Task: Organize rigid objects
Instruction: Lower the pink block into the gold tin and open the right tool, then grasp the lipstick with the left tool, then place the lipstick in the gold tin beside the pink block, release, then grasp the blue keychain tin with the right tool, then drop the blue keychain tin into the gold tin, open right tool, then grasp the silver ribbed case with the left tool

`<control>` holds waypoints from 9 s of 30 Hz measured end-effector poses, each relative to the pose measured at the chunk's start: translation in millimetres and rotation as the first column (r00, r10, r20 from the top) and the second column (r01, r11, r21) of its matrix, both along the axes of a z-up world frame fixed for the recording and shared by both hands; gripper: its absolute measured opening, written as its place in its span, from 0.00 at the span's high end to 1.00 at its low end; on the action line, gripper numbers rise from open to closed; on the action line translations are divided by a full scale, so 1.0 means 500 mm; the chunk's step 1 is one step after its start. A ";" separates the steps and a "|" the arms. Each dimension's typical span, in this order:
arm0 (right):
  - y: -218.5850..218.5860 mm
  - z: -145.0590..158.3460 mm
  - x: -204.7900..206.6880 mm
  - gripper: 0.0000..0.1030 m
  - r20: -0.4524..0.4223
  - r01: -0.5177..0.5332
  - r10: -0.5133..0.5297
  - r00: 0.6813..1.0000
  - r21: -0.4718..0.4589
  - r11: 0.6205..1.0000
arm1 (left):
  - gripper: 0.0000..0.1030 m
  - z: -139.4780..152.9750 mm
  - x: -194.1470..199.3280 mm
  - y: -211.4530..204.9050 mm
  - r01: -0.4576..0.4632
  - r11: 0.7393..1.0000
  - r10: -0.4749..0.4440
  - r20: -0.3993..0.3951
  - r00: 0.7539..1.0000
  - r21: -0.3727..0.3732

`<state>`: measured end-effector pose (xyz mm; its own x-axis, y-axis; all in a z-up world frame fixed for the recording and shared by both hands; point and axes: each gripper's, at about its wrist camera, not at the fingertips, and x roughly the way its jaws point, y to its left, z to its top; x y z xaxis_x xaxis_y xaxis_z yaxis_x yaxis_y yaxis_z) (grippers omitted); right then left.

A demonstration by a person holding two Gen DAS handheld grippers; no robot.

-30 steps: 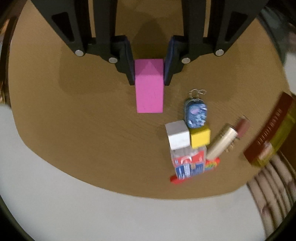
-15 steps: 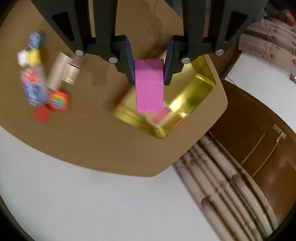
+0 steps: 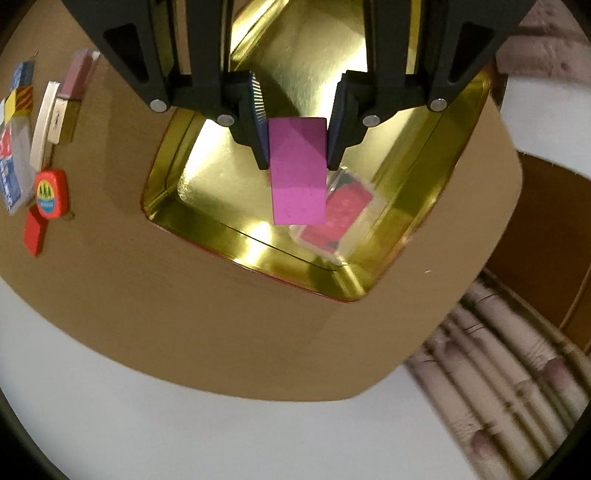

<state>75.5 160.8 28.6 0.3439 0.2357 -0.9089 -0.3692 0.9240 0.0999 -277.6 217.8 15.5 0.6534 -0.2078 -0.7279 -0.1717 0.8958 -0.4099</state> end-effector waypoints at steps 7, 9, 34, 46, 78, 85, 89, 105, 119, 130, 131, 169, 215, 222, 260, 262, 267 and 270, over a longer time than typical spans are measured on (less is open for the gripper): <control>-0.005 -0.040 0.017 0.69 -0.012 0.078 -0.078 0.997 0.017 0.997 | 0.01 -0.004 -0.009 0.038 -0.070 0.997 0.070 0.008 0.998 0.017; 0.000 -0.050 0.024 0.64 -0.029 0.095 -0.094 0.995 0.050 0.994 | 0.01 -0.008 -0.009 0.046 -0.088 0.996 0.089 -0.017 0.996 0.026; -0.859 -0.024 -0.247 0.49 0.420 0.460 -0.376 0.826 -0.116 0.880 | 0.01 0.102 0.193 -0.235 0.257 0.909 -0.271 -0.004 0.963 0.329; -0.978 -0.030 -0.265 0.49 0.389 0.408 -0.416 0.822 0.107 0.907 | 0.01 0.049 0.529 -0.390 0.430 0.795 -0.412 -0.140 0.900 0.427; -0.903 -0.010 -0.304 0.37 0.361 0.375 -0.401 0.842 0.142 0.916 | 0.83 -0.062 0.682 -0.375 0.494 0.807 -0.413 -0.289 0.864 0.324; -0.897 -0.015 -0.299 0.37 0.351 0.378 -0.399 0.847 0.130 0.917 | 0.83 0.059 0.584 -0.291 0.446 0.842 -0.408 -0.183 0.895 0.303; -0.897 -0.017 -0.296 0.37 0.347 0.386 -0.402 0.847 0.117 0.915 | 0.83 0.110 0.566 -0.162 0.355 0.874 -0.319 -0.158 0.934 0.332; -0.889 -0.033 -0.272 0.37 0.322 0.396 -0.407 0.855 0.102 0.913 | 0.83 -0.033 0.650 -0.070 0.318 0.904 -0.243 -0.268 0.932 0.285; -0.888 -0.038 -0.272 0.36 0.317 0.389 -0.403 0.859 0.109 0.915 | 0.67 0.027 0.605 -0.085 0.276 0.892 -0.224 -0.181 0.958 0.357; -0.768 -0.002 -0.260 0.37 0.324 0.135 -0.161 0.932 0.100 0.986 | 0.33 0.093 0.307 -0.123 0.265 0.922 -0.273 -0.013 0.962 0.282; -0.745 -0.003 -0.247 0.37 0.329 0.115 -0.131 0.935 0.066 0.991 | 0.33 0.086 0.284 -0.121 0.268 0.927 -0.272 -0.021 0.962 0.263; -0.413 0.141 -0.191 0.70 0.205 -0.114 0.068 0.976 0.222 0.968 | 0.22 -0.032 0.102 -0.008 0.121 0.966 -0.093 -0.128 0.987 0.228; -0.522 0.074 -0.292 0.52 0.404 0.208 -0.226 0.886 0.088 0.974 | 0.17 -0.021 0.074 -0.009 0.115 0.956 -0.106 -0.047 0.993 0.269; -0.798 0.012 -0.330 0.52 0.423 0.440 -0.350 0.836 -0.135 0.888 | 0.13 0.038 0.124 -0.126 0.232 0.910 -0.245 -0.005 0.969 0.345; -0.927 -0.007 -0.380 0.38 0.421 0.444 -0.486 0.766 0.199 0.873 | 0.10 -0.067 0.686 -0.440 0.480 0.786 -0.443 -0.186 0.877 0.390; -0.927 -0.004 -0.381 0.38 0.423 0.442 -0.485 0.766 0.201 0.874 | 0.14 -0.076 0.692 -0.442 0.491 0.785 -0.449 -0.199 0.871 0.378; -0.929 -0.003 -0.382 0.38 0.427 0.443 -0.488 0.761 0.207 0.872 | 0.41 -0.100 0.708 -0.459 0.517 0.774 -0.460 -0.236 0.856 0.367; -0.932 -0.003 -0.383 0.38 0.429 0.449 -0.494 0.756 0.210 0.869 | 0.67 -0.093 0.712 -0.466 0.523 0.764 -0.475 -0.220 0.852 0.377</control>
<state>-115.8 -305.3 27.2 0.7985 0.0041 -0.6019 0.0880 0.9884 0.1235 78.4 -15.0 -30.8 0.4557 -0.1512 -0.8772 0.3267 0.9451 0.0068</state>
